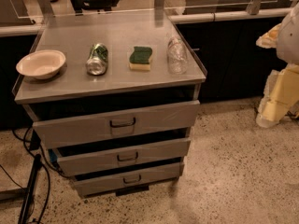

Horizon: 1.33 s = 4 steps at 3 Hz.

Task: Open middle drawer

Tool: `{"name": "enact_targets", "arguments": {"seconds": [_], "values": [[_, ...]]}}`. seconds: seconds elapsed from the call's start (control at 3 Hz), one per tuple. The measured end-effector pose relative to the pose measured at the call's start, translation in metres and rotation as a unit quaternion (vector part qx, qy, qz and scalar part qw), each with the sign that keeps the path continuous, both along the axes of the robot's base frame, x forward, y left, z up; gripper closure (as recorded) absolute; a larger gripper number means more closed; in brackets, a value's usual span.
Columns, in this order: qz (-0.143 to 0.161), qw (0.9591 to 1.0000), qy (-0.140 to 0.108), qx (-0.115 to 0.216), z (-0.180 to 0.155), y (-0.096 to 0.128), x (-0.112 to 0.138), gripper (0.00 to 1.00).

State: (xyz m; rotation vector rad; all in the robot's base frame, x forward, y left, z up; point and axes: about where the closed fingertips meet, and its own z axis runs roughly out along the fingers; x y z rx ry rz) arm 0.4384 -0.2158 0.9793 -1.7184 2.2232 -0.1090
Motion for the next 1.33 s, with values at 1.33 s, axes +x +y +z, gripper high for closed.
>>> {"name": "enact_targets", "arguments": {"seconds": [1.33], "values": [[0.064,0.9950,0.071,0.029,-0.118,0.035,-0.019,0.00]]}}
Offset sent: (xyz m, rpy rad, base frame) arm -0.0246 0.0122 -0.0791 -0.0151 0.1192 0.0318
